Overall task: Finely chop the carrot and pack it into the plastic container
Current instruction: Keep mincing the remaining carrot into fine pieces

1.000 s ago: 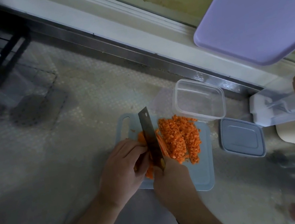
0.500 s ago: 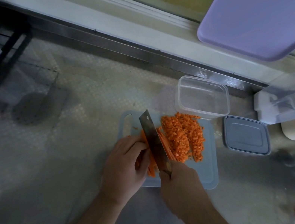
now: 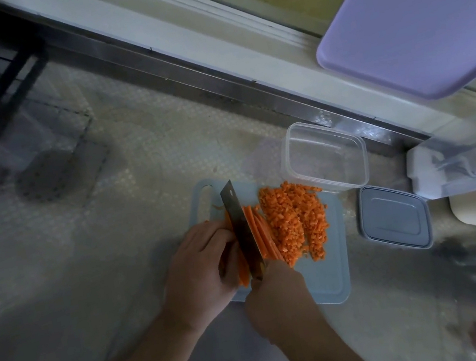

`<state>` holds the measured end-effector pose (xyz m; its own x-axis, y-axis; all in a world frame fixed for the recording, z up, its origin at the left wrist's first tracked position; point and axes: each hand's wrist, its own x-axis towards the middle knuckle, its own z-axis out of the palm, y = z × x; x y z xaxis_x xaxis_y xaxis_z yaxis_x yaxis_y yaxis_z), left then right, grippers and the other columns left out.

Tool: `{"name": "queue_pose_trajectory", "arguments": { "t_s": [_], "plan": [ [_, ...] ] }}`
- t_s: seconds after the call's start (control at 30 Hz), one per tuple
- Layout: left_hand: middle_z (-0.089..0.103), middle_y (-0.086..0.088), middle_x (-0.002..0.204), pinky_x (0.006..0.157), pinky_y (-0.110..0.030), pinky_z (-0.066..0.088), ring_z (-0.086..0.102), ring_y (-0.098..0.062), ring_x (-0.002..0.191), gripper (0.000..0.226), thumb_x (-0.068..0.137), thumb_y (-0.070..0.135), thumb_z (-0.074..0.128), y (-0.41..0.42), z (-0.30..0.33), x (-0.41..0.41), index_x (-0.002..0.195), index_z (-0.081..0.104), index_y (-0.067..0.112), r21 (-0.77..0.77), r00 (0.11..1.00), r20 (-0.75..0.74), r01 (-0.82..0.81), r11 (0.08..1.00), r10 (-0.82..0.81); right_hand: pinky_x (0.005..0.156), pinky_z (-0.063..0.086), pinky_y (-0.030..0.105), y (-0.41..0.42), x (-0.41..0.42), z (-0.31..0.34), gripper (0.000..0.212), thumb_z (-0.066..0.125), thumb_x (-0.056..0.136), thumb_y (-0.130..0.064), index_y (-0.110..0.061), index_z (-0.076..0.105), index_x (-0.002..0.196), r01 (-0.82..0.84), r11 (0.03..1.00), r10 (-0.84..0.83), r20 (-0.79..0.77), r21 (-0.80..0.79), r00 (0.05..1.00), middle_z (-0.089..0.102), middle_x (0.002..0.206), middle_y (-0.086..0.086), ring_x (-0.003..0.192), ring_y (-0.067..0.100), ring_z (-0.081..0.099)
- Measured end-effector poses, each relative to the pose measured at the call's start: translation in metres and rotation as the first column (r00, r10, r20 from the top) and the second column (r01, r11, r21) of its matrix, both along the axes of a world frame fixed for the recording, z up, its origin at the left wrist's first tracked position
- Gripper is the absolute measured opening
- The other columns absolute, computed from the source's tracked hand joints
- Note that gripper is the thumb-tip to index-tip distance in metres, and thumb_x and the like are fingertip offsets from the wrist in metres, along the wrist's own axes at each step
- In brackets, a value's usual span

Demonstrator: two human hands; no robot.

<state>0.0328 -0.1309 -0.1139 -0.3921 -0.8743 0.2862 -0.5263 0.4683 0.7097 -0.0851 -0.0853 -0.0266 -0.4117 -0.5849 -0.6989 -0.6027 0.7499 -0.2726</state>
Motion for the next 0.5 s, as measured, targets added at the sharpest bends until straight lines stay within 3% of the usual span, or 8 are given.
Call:
{"name": "queue_pose_trajectory", "arguments": {
  "t_s": [0.23,0.4,0.5],
  "plan": [
    [0.068,0.005,0.103,0.092,-0.015,0.04,0.062,-0.016,0.096,0.007,0.09,0.01,0.077,0.0,0.001,0.0,0.095,0.073,0.013,0.029,1.0,0.015,0.014,0.999,-0.014,0.052,0.04,0.02,0.002,0.003,-0.004,0.014,0.05,0.094,-0.011,-0.022,0.052,0.086,-0.007,0.999,0.007,0.0,-0.036,1.0,0.053,0.079,-0.005,0.067,0.009,0.051],
    [0.068,0.008,0.104,0.084,-0.026,0.05,0.062,-0.014,0.098,0.01,0.096,0.024,0.069,-0.007,0.003,0.007,0.096,0.075,0.017,0.005,0.996,0.052,0.071,0.997,-0.071,0.062,0.047,0.029,0.007,-0.004,-0.009,0.009,0.048,0.099,-0.022,-0.024,0.056,0.094,-0.004,0.994,0.007,0.028,-0.108,1.0,0.056,0.083,-0.007,0.075,0.011,0.056],
    [0.067,0.009,0.11,0.089,-0.031,0.052,0.063,-0.016,0.102,0.011,0.101,0.023,0.066,-0.013,-0.004,0.015,0.101,0.075,0.016,-0.023,0.983,0.059,0.173,0.985,-0.171,0.068,0.058,0.038,0.011,-0.005,-0.009,0.007,0.047,0.1,-0.027,-0.028,0.053,0.098,0.005,0.986,0.006,0.065,-0.168,0.998,0.06,0.084,-0.004,0.074,0.018,0.063]
  ]
}}
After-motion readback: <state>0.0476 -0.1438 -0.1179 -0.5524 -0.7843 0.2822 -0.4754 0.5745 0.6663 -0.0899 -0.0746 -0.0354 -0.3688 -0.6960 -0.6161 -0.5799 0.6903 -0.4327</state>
